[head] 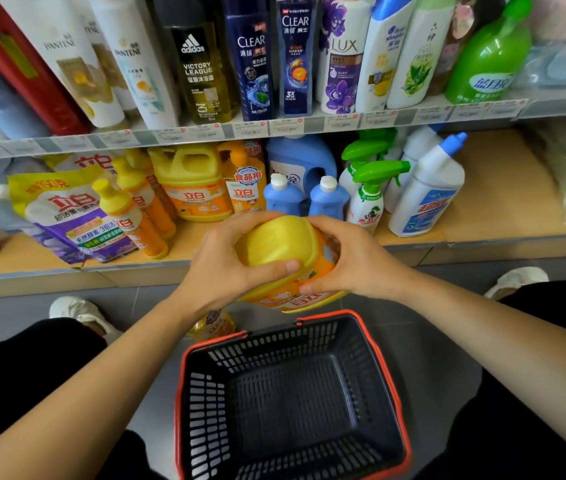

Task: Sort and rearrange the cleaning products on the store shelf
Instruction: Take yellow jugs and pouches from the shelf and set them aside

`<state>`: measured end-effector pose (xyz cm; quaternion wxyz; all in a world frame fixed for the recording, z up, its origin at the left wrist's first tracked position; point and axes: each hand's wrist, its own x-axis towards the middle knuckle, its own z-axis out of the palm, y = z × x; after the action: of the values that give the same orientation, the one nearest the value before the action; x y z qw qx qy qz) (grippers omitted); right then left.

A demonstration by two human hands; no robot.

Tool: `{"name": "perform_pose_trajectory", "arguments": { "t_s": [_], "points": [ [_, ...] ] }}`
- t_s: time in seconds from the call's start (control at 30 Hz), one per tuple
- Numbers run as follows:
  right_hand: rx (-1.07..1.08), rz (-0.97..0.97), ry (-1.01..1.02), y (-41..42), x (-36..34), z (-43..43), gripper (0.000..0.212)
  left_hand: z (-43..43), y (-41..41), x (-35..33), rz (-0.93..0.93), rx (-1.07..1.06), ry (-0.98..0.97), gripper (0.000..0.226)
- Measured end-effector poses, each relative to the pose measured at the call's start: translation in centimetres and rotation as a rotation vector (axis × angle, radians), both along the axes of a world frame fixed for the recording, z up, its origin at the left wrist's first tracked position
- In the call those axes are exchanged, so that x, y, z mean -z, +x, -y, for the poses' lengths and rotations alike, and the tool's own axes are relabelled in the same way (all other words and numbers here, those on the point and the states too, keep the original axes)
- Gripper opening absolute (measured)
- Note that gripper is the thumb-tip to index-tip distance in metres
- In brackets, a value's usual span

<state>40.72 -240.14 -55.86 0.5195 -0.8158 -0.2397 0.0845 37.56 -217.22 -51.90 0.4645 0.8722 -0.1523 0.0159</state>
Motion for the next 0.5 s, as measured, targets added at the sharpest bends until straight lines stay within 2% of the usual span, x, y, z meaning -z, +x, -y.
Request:
{"name": "perform_pose_trajectory", "arguments": {
  "t_s": [0.1,0.2,0.37,0.5],
  "points": [
    [0.017,0.039,-0.059,-0.4,0.0,0.0,0.088,0.3,-0.5,0.4,0.032,-0.007,-0.006,0.075],
    [0.035,0.085,-0.123,-0.7,-0.1,-0.3,0.093,0.7,-0.8,0.8,0.182,0.124,0.021,0.061],
    [0.034,0.054,-0.078,-0.7,0.1,-0.2,0.092,0.5,-0.6,1.4,0.452,0.257,0.143,0.038],
    [0.051,0.039,-0.048,-0.7,0.4,-0.4,0.089,0.4,-0.7,2.3,0.617,0.246,0.2,0.037]
  ]
}}
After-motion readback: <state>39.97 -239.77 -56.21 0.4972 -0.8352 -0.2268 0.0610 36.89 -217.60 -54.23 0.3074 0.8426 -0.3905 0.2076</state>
